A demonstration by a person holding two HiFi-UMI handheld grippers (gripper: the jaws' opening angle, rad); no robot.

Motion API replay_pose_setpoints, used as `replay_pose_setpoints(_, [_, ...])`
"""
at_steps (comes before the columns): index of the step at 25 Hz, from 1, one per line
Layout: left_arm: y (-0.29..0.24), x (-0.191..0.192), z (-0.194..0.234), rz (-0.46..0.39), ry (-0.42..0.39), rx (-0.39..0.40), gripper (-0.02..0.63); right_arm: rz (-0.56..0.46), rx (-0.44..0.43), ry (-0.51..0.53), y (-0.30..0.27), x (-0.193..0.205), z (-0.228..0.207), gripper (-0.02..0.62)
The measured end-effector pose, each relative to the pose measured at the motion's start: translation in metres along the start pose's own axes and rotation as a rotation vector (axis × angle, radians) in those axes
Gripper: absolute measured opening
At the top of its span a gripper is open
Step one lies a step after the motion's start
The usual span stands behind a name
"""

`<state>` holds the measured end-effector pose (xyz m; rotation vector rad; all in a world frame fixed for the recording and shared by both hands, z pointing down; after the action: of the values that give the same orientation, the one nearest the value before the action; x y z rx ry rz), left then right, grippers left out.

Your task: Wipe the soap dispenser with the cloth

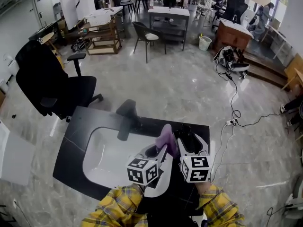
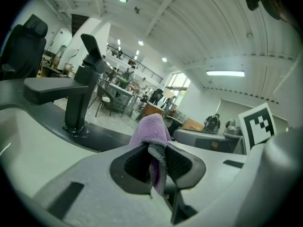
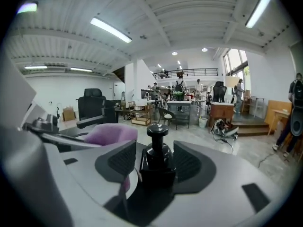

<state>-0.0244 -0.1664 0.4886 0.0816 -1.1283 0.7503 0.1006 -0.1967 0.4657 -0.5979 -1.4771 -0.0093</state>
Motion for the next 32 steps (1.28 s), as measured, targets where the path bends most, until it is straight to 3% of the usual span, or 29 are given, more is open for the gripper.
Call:
replay_pose_setpoints(6, [-0.019,-0.013,-0.016,-0.022,-0.026,0.068,0.064,-0.044,0.057,-0.060,0.024,0.008,-0.024,0.218])
replay_pose_setpoints(15, [-0.041,0.009,-0.014,0.049,-0.017,0.056,0.064,-0.029,0.070,-0.124,0.037,0.023,-0.047,0.187])
replay_pose_setpoints(27, [-0.045,0.026,0.000,0.086,-0.015,0.008,0.064,-0.011,-0.057,-0.122,0.026,0.025,-0.050,0.163])
replay_pose_setpoints(32, [-0.040,0.031,0.008,0.099,-0.012,-0.006,0.064,0.002,-0.177,-0.097,0.015,0.023,-0.039,0.163])
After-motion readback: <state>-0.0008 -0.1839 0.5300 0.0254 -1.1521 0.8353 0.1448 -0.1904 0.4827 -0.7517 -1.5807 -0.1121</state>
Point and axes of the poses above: the fingertips, and each gripper's own axes: y backward along the fingers, z to its left, x out of its underside, the point moved 4 cm from there along y, backward along the fingers
